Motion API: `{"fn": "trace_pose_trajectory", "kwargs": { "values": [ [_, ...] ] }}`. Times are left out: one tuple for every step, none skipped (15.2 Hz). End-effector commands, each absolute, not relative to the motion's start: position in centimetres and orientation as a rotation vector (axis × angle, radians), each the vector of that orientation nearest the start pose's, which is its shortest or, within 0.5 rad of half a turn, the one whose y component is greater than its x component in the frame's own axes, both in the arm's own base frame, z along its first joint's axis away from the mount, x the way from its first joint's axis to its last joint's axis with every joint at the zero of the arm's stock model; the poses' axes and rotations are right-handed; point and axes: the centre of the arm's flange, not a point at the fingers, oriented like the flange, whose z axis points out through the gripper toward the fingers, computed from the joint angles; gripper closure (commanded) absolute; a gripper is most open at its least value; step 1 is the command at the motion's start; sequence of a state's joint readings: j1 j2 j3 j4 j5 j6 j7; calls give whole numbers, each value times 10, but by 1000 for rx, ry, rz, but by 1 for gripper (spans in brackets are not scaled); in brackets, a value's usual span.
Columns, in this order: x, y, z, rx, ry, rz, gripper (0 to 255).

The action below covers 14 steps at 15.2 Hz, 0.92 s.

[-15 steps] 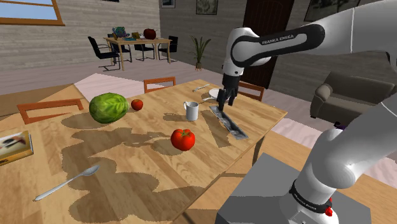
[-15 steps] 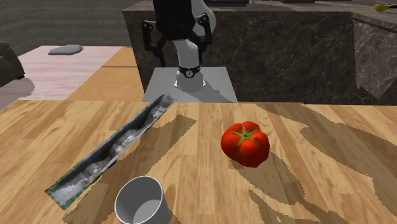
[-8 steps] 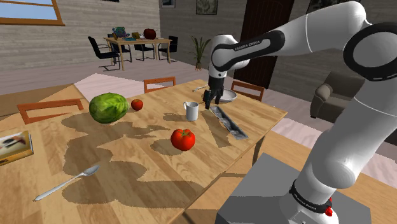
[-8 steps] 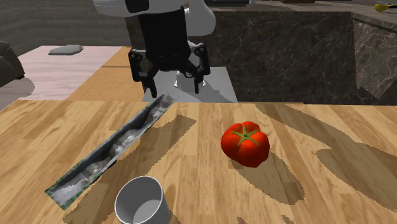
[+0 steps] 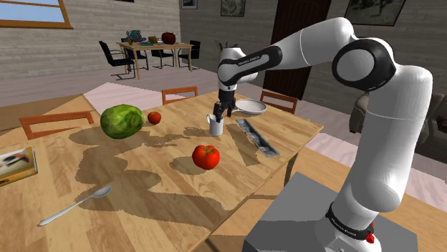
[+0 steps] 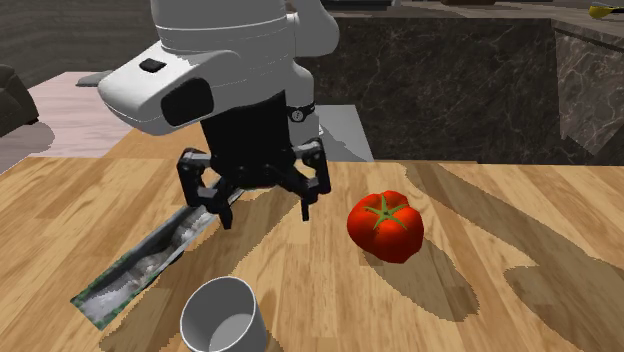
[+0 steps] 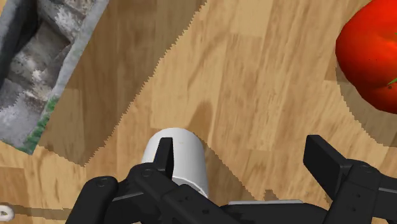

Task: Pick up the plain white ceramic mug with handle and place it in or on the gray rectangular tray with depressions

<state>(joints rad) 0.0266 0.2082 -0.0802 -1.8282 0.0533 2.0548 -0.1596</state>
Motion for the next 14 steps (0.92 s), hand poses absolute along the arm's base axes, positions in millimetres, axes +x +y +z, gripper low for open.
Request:
{"fn": "trace_pose_trajectory", "kwargs": {
  "values": [
    [638, -31, 413, -3117, -139, -43, 0],
    [650, -31, 409, -3121, -143, -47, 0],
    [662, -32, 404, -3124, -148, -50, 0],
    [674, -33, 400, -3127, -152, -54, 0],
    [686, -33, 395, -3131, -156, -58, 0],
    [698, -34, 391, -3134, -161, -61, 0],
    [700, -34, 390, -3135, -161, -62, 0],
    [700, -34, 385, -3135, -161, -62, 0],
    [700, -34, 380, -3135, -161, -62, 0],
    [700, -34, 375, -3135, -161, -62, 0],
    [701, -34, 369, -3135, -161, -62, 0],
    [701, -34, 364, -3135, -161, -62, 0],
    [701, -34, 359, -3135, -161, -62, 0],
    [701, -34, 350, -3135, -161, -62, 0]
  ]
}}
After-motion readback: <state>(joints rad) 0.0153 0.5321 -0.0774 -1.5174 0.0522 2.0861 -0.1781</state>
